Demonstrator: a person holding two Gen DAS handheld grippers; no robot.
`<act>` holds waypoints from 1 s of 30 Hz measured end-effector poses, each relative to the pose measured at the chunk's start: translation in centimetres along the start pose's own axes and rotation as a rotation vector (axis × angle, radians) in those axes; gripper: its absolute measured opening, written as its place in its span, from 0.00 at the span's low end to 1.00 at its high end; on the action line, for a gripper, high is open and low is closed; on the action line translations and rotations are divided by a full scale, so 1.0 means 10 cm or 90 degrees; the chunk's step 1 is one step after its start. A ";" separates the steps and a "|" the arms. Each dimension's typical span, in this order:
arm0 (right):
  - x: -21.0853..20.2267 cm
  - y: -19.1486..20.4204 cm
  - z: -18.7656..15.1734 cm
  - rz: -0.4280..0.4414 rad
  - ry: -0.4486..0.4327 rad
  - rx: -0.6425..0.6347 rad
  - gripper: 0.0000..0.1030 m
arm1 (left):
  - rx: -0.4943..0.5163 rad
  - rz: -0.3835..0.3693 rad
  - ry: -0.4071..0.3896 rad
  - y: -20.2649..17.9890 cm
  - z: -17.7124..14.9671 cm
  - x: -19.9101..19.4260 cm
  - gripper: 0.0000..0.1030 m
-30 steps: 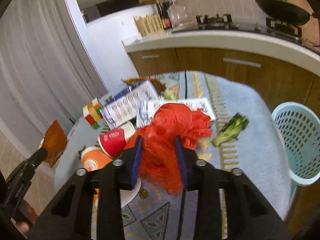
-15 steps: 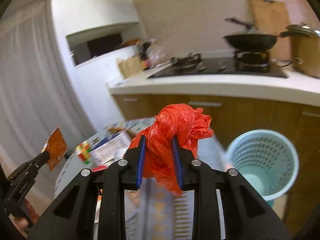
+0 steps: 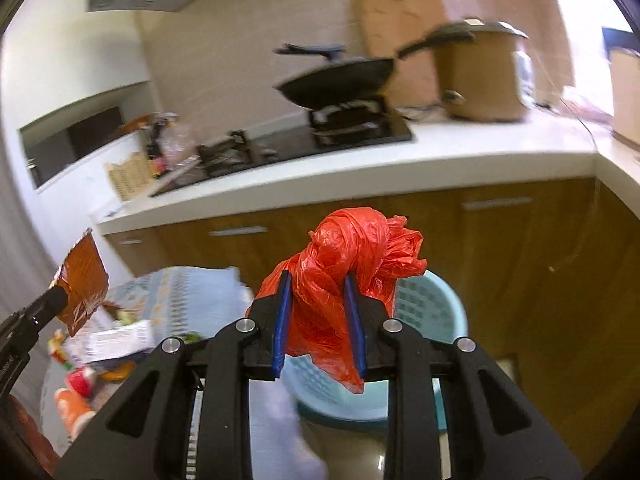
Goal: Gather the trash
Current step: 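Carry both items over the blue basket and open both tools to drop them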
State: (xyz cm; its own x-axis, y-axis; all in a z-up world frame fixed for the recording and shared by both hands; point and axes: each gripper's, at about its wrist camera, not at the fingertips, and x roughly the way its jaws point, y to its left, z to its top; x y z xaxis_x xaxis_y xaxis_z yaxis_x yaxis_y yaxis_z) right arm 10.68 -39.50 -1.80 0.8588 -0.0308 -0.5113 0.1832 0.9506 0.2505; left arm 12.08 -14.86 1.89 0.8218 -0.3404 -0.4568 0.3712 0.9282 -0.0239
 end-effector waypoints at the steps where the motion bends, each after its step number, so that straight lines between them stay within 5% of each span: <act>1: 0.05 -0.08 -0.02 -0.009 0.006 0.005 0.22 | 0.002 -0.013 0.006 -0.06 -0.02 0.09 0.07; 8: 0.43 -0.45 -0.27 -0.075 0.060 0.010 0.22 | 0.021 -0.106 0.059 -0.50 -0.18 0.81 0.07; 15: 0.82 -0.62 -0.45 -0.086 0.117 0.016 0.24 | 0.019 -0.138 0.133 -0.62 -0.40 1.32 0.09; 18: 0.92 -0.65 -0.50 -0.088 0.137 0.017 0.24 | 0.011 -0.143 0.160 -0.59 -0.49 1.45 0.14; 22: 0.98 -0.65 -0.51 -0.086 0.152 0.017 0.34 | 0.004 -0.137 0.173 -0.57 -0.55 1.50 0.47; 24: 0.96 -0.64 -0.50 -0.090 0.142 0.016 0.50 | 0.000 -0.136 0.170 -0.54 -0.56 1.48 0.47; 30: 0.91 -0.61 -0.45 -0.080 0.132 0.022 0.50 | -0.008 -0.128 0.160 -0.47 -0.51 1.38 0.49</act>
State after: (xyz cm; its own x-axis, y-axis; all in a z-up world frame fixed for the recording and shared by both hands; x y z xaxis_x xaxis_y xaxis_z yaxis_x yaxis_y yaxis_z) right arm 15.16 -44.21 -11.71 0.7117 -0.0811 -0.6977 0.3019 0.9322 0.1996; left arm 19.48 -23.11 -8.80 0.6002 -0.4705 -0.6469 0.5084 0.8487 -0.1456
